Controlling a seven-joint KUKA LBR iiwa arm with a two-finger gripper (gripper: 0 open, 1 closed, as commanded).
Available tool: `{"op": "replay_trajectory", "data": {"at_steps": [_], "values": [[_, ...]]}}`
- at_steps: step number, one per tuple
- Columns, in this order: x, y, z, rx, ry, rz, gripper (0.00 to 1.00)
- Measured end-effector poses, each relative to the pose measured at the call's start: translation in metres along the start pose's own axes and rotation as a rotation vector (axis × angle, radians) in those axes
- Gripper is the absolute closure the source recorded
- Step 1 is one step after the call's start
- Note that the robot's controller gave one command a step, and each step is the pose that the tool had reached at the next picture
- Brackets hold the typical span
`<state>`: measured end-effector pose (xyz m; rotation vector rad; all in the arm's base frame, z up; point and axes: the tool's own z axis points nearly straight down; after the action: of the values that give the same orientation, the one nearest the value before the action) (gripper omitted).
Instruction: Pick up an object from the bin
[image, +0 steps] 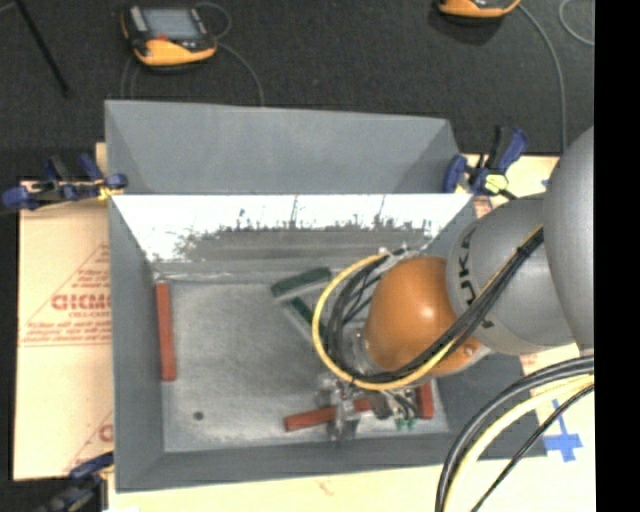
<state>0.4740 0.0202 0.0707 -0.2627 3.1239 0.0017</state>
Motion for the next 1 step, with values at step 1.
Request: {"op": "replay_trajectory", "data": {"at_steps": [1], "values": [[0.0,0.0,0.0,0.0,0.0,0.0,1.0]]}}
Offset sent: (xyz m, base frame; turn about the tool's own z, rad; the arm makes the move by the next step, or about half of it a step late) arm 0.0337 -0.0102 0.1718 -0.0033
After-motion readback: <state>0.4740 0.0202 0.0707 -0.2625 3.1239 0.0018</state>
